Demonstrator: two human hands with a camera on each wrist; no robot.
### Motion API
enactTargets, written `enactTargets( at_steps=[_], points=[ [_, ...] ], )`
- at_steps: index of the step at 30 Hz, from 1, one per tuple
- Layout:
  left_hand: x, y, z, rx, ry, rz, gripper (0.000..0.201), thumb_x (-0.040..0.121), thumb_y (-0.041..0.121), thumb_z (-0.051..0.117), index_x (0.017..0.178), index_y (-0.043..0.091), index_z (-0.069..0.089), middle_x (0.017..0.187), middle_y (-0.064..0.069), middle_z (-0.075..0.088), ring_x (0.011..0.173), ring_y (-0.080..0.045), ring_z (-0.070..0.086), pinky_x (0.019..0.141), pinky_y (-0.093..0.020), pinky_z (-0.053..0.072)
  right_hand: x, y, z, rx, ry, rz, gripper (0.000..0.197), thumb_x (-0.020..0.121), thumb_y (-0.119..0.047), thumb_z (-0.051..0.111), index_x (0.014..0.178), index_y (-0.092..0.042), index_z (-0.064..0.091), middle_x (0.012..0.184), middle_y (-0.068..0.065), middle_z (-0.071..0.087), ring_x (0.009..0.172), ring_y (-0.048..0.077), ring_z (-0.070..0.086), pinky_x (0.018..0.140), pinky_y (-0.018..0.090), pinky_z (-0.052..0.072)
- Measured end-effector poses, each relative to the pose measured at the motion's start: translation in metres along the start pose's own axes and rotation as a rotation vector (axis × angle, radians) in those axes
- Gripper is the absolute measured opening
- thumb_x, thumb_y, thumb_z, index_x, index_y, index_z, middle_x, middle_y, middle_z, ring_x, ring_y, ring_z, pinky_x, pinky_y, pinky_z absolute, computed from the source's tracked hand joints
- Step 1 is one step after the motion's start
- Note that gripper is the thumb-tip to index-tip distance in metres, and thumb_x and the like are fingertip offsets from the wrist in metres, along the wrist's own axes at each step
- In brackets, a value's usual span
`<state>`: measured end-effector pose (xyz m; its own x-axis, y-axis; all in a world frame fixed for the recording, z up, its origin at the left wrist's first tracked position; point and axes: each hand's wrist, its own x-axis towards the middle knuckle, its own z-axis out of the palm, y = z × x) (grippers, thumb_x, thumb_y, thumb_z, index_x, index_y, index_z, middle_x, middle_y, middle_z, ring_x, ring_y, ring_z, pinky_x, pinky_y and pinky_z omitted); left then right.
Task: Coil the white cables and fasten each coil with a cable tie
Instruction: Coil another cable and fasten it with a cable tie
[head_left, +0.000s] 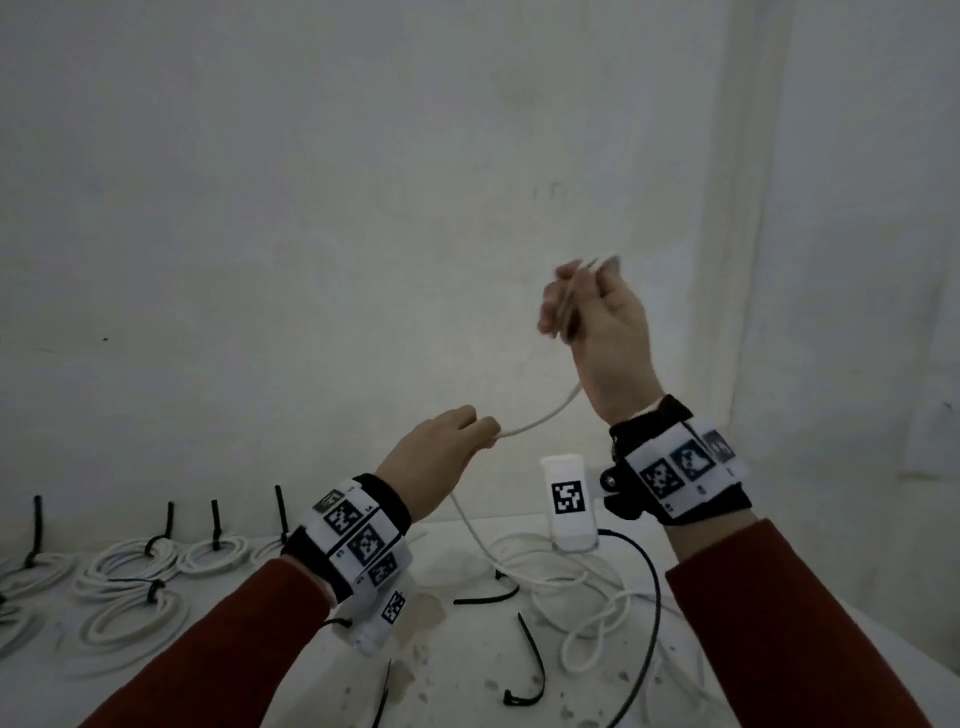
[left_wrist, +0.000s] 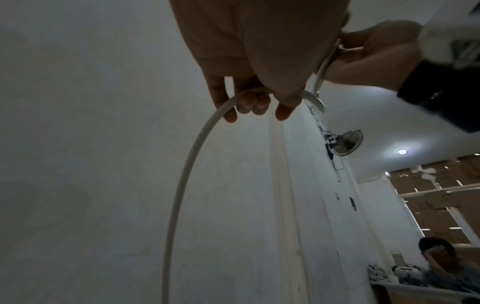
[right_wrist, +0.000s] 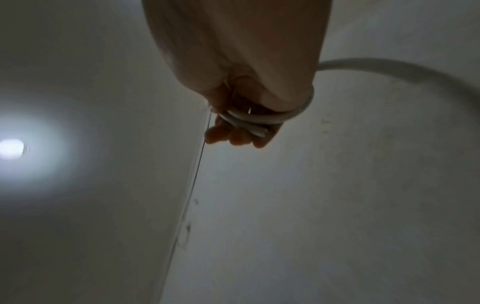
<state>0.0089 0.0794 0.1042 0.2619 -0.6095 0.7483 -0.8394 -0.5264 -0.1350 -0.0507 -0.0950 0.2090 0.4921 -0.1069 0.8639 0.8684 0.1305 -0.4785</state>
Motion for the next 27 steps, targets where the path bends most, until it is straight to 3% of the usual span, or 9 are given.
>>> enactTargets(
  at_steps=[2, 6, 10, 12, 15, 18, 21, 24, 27],
  points=[
    [0.004, 0.003, -0.005, 0.017, -0.003, 0.012, 0.015, 0.092, 0.027, 0.027, 0.095, 0.022, 0.042, 0.080, -0.007, 0.051, 0.062, -0.022, 0.046, 0.051, -0.034, 0.041, -0.006, 0.006, -0.001, -0.442, -0.167, -0.009, 0.019, 0.102, -0.011, 0.038, 0.088, -0.011, 0.050, 0.069, 0.003, 0.060, 0.054, 0.021, 0.055, 0.055, 0.031, 0.048],
    [0.010, -0.003, -0.016, 0.049, 0.035, 0.019, 0.016, 0.092, 0.032, 0.031, 0.096, 0.023, 0.044, 0.080, -0.004, 0.047, 0.064, -0.014, 0.038, 0.051, -0.030, 0.036, -0.018, 0.009, -0.007, -1.231, -0.654, 0.092, 0.013, 0.100, -0.019, 0.042, 0.088, -0.019, 0.048, 0.075, -0.006, 0.066, 0.066, 0.015, 0.059, 0.065, 0.035, 0.048],
    [0.017, -0.013, -0.026, -0.047, 0.106, -0.011, 0.036, 0.094, 0.038, 0.034, 0.095, 0.012, 0.058, 0.081, -0.004, 0.050, 0.065, -0.016, 0.046, 0.057, -0.032, 0.042, -0.025, -0.002, -0.011, -1.337, -0.804, 0.214, 0.022, 0.103, -0.028, 0.036, 0.085, -0.020, 0.047, 0.074, -0.004, 0.058, 0.072, 0.019, 0.053, 0.069, 0.038, 0.043],
    [0.020, -0.011, -0.029, -0.082, 0.133, 0.003, 0.039, 0.095, 0.038, 0.035, 0.095, 0.007, 0.060, 0.081, -0.003, 0.052, 0.067, -0.017, 0.049, 0.061, -0.027, 0.041, -0.028, -0.009, -0.010, -1.385, -0.826, 0.210, 0.038, 0.103, -0.040, 0.027, 0.086, -0.018, 0.053, 0.071, -0.011, 0.053, 0.070, 0.013, 0.051, 0.068, 0.034, 0.039],
    [0.028, -0.006, -0.035, -0.216, 0.165, -0.050, 0.031, 0.095, 0.037, 0.046, 0.097, 0.008, 0.055, 0.078, 0.006, 0.051, 0.068, -0.004, 0.045, 0.064, -0.013, 0.037, -0.029, -0.013, -0.011, -1.440, -0.834, 0.147, 0.070, 0.092, -0.062, 0.014, 0.080, -0.008, 0.058, 0.067, -0.003, 0.058, 0.067, 0.014, 0.055, 0.069, 0.035, 0.042],
    [0.035, 0.001, -0.035, -0.310, 0.142, -0.117, 0.020, 0.096, 0.025, 0.050, 0.107, 0.009, 0.052, 0.070, 0.011, 0.046, 0.066, 0.001, 0.047, 0.063, -0.011, 0.036, -0.027, -0.015, -0.016, -1.310, -0.792, 0.168, 0.068, 0.095, -0.057, 0.020, 0.065, -0.005, 0.051, 0.060, 0.002, 0.052, 0.057, 0.011, 0.051, 0.062, 0.030, 0.041],
    [0.041, 0.006, -0.030, -0.359, 0.164, -0.102, 0.021, 0.097, 0.024, 0.046, 0.110, 0.009, 0.053, 0.068, 0.011, 0.045, 0.063, 0.000, 0.046, 0.063, -0.011, 0.036, -0.026, -0.016, -0.025, -0.821, -0.713, 0.360, 0.059, 0.101, -0.041, 0.037, 0.049, -0.015, 0.036, 0.048, -0.002, 0.033, 0.039, 0.007, 0.031, 0.047, 0.016, 0.026],
    [0.046, 0.006, -0.025, -0.456, 0.227, -0.117, 0.023, 0.098, 0.026, 0.036, 0.097, 0.014, 0.056, 0.068, 0.009, 0.047, 0.060, -0.002, 0.046, 0.059, -0.011, 0.036, -0.027, -0.015, -0.033, -0.232, -0.575, 0.621, 0.051, 0.093, -0.041, 0.040, 0.046, -0.022, 0.034, 0.040, -0.006, 0.021, 0.035, 0.010, 0.014, 0.041, 0.022, 0.012],
    [0.053, 0.010, -0.018, -0.598, 0.237, -0.156, 0.021, 0.100, 0.025, 0.032, 0.089, 0.027, 0.051, 0.069, -0.004, 0.046, 0.057, -0.008, 0.043, 0.058, -0.017, 0.045, -0.028, -0.019, -0.036, 0.115, -0.536, 0.738, 0.050, 0.094, -0.042, 0.034, 0.047, -0.024, 0.031, 0.037, -0.008, 0.012, 0.033, 0.014, 0.006, 0.041, 0.027, 0.009]
  ],
)
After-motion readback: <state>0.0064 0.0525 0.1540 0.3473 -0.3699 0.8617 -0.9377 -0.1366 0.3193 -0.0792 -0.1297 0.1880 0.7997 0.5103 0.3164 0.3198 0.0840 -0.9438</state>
